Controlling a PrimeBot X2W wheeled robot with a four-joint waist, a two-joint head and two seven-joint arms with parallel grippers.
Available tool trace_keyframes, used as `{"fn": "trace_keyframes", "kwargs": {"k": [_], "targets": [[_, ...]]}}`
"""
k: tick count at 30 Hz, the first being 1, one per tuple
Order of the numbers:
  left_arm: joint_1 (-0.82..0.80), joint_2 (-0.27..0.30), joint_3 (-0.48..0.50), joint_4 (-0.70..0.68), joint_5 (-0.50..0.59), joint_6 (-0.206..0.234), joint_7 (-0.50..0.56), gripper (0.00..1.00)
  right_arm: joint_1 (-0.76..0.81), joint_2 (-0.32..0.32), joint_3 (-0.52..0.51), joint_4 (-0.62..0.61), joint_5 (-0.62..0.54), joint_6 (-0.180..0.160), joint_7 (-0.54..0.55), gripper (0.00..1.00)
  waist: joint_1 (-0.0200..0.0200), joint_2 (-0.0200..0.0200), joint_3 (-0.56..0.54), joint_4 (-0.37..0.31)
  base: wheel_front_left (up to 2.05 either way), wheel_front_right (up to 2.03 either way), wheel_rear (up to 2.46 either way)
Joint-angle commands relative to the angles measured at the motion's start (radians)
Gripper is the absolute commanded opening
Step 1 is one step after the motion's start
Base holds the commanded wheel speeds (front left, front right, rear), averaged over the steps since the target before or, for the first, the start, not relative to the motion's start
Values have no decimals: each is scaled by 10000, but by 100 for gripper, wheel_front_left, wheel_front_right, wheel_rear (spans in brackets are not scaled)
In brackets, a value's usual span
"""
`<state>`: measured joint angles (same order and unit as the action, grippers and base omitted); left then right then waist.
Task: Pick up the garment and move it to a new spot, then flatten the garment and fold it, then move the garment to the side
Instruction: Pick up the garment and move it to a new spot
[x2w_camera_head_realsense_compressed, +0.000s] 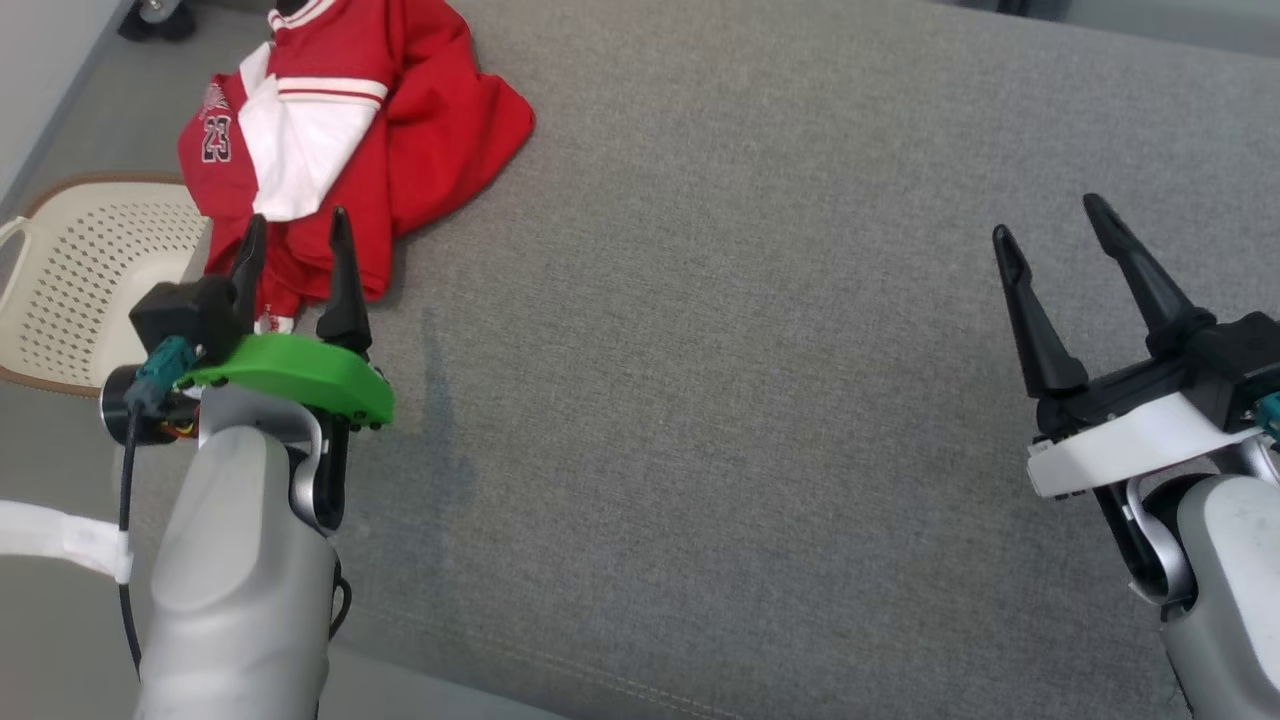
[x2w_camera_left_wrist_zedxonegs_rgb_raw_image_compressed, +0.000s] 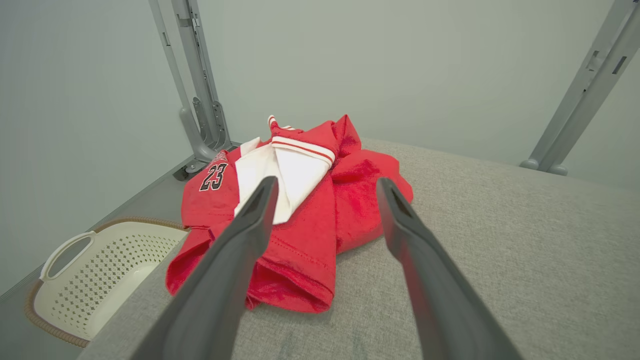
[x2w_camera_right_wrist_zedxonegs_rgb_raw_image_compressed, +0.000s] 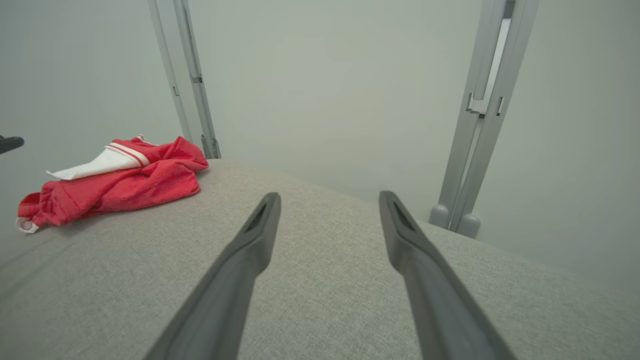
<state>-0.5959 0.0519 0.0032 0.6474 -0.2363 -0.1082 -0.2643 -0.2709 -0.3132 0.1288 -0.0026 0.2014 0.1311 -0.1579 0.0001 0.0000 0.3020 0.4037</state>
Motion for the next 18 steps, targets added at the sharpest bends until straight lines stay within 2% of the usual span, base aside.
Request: {"fn": "trace_keyframes", "kwargs": {"k": [1, 6, 12, 13, 14, 15, 18], "targets": [[-661, 122, -20, 621, -64, -57, 16, 100, -204, -149, -88, -222, 85, -6, 85, 100, -1, 0, 1675, -556, 0, 0, 0], [-2581, 688, 44, 3209, -381, -144, 296, 100, -286, -514, -290, -765, 119, -6, 362, 100, -1, 0, 2486, -893, 0, 0, 0], [-3641, 1256, 141, 4840, -494, -143, 487, 100, -296, -641, -448, -993, 118, -6, 442, 100, -1, 0, 2827, -1098, 0, 0, 0], [-3742, 1357, 155, 5068, -508, -141, 499, 61, -300, -636, -460, -1018, 111, -6, 460, 100, -1, 0, 2853, -1112, 0, 0, 0], [-3828, 1441, 182, 5172, -525, -135, 444, 12, -308, -637, -465, -1036, 108, -6, 467, 100, -1, 0, 2866, -1122, 0, 0, 0], [-3912, 1473, 239, 5282, -639, -145, 382, 0, -321, -645, -478, -1049, 104, -6, 464, 100, -1, 0, 2870, -1128, 0, 0, 0], [-3929, 1543, 431, 5273, -918, -194, 151, 0, -333, -591, -523, -1068, 68, -6, 421, 100, -1, 0, 2800, -1106, 0, 0, 0]]}}
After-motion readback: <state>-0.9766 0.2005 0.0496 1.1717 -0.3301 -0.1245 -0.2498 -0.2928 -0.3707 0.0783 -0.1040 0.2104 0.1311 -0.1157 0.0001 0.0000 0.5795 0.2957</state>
